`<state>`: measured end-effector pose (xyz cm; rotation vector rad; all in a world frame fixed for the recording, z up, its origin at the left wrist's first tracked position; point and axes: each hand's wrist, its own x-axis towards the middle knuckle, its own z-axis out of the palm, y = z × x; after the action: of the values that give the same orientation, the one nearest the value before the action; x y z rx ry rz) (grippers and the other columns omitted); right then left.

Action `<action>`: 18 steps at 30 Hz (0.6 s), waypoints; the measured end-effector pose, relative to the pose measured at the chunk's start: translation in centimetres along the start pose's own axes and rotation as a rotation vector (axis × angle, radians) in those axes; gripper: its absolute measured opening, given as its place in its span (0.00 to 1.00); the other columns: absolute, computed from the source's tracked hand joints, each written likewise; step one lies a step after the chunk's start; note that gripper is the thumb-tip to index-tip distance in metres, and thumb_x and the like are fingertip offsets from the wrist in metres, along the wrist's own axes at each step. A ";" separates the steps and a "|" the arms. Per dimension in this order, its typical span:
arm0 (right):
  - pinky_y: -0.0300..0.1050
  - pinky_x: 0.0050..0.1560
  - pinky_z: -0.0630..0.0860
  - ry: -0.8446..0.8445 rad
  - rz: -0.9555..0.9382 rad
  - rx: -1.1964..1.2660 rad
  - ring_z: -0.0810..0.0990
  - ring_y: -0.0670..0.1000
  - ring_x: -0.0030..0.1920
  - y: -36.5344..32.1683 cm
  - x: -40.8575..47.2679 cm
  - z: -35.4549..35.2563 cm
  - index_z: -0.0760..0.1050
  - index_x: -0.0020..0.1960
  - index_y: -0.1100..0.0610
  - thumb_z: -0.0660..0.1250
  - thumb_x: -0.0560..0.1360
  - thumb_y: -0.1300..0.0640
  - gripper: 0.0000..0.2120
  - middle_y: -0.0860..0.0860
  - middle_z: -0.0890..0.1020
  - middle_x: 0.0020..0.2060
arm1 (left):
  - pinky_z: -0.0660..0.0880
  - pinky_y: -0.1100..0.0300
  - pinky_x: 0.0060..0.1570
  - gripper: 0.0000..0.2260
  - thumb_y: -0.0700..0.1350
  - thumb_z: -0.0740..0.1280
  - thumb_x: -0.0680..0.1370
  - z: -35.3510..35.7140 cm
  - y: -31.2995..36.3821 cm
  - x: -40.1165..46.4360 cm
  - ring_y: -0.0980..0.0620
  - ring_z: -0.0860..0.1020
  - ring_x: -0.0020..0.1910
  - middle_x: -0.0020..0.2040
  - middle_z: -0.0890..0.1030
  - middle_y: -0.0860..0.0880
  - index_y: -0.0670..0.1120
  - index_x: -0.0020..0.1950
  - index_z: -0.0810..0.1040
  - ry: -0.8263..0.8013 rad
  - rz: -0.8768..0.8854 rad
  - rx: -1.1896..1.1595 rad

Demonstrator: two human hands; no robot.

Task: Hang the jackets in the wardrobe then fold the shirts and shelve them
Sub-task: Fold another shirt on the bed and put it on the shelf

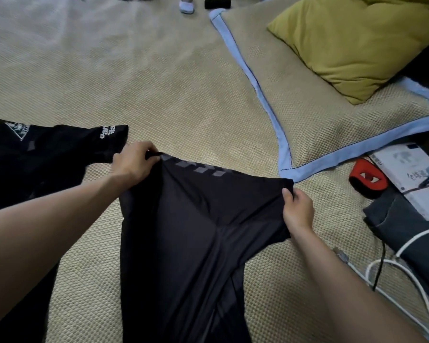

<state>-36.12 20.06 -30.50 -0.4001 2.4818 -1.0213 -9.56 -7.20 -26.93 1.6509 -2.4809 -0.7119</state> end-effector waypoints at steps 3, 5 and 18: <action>0.44 0.38 0.68 0.020 -0.024 0.014 0.78 0.52 0.45 0.5 -0.3 0.0 0.78 0.52 0.59 0.60 0.85 0.54 0.11 0.48 0.78 0.41 | 0.70 0.46 0.60 0.07 0.50 0.67 0.80 0.6 0.8 -0.3 0.41 0.78 0.59 0.55 0.83 0.47 0.50 0.56 0.80 0.073 -0.016 -0.014; 0.45 0.44 0.68 0.009 -0.013 -0.007 0.79 0.54 0.46 0.8 -0.5 -0.1 0.77 0.53 0.59 0.59 0.85 0.53 0.12 0.49 0.79 0.42 | 0.69 0.45 0.60 0.07 0.50 0.67 0.80 0.9 0.9 -0.4 0.41 0.78 0.59 0.56 0.83 0.46 0.51 0.56 0.80 0.097 -0.024 0.000; 0.48 0.45 0.72 -0.052 0.098 -0.055 0.79 0.55 0.49 2.5 -6.6 -2.7 0.62 0.60 0.49 0.71 0.73 0.36 0.27 0.52 0.78 0.56 | 0.77 0.53 0.43 0.08 0.55 0.68 0.73 1.3 -1.0 -19.4 0.54 0.78 0.38 0.39 0.77 0.56 0.53 0.46 0.73 -0.225 0.301 -0.064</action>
<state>-31.92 26.08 -28.77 -0.3137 2.4612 -0.8945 -0.99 10.20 -24.88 1.1961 -2.7406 -0.9682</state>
